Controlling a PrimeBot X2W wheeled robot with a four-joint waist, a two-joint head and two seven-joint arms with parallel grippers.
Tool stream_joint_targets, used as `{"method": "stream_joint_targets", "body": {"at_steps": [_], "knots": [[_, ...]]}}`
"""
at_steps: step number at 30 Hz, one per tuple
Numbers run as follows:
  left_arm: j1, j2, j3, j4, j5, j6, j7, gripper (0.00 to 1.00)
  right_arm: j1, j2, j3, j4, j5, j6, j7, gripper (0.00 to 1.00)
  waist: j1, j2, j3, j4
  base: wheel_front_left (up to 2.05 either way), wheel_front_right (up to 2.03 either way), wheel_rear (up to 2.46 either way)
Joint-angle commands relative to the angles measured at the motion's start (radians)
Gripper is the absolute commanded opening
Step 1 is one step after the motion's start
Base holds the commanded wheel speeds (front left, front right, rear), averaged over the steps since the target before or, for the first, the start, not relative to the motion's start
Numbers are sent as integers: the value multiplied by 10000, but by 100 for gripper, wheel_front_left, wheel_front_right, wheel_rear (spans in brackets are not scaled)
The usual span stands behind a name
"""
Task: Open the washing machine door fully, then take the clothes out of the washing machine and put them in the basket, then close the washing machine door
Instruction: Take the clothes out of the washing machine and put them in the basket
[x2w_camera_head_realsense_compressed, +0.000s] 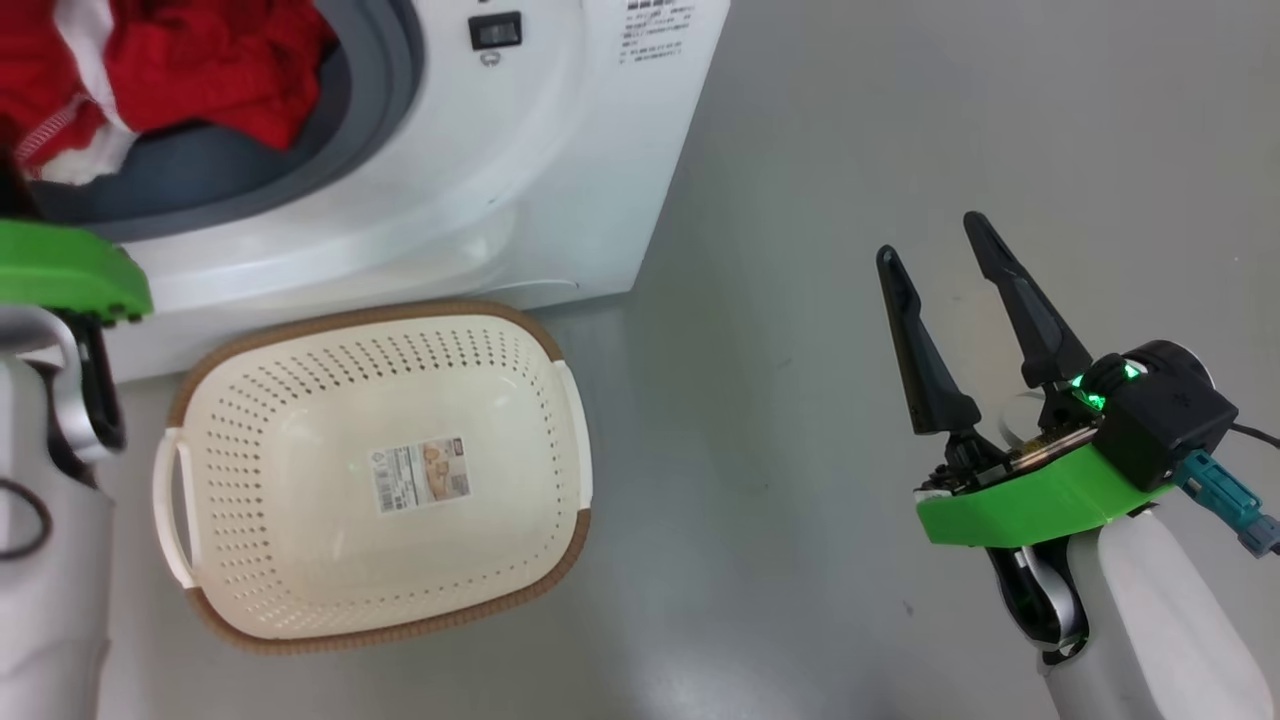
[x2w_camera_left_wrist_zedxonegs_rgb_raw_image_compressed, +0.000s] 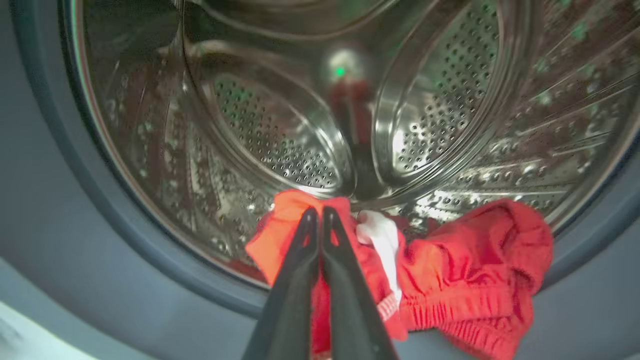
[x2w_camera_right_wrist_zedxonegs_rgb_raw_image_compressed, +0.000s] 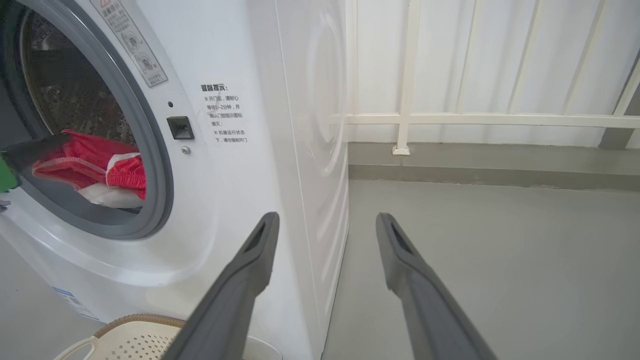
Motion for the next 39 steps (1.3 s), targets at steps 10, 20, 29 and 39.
{"method": "stream_joint_targets", "body": {"at_steps": [10,20,29,39], "knots": [[2464,-258,662,-2742,622,9,-122,0,556,11,192,7,-132,4,-63,100,0,0,-1097,241,0,0,0],[4360,-856,974,-4284,965,-74,-123,0,865,31,285,197,-132,4,-63,100,0,0,-1877,372,0,0,0],[5475,-1228,907,-5330,1073,-54,-123,0,1110,35,323,326,-133,4,-63,100,0,0,-2467,355,0,0,0],[6465,-1471,640,-6918,1148,118,-32,0,1286,3,298,304,-166,4,-63,100,0,0,-2731,279,0,0,0]]}}
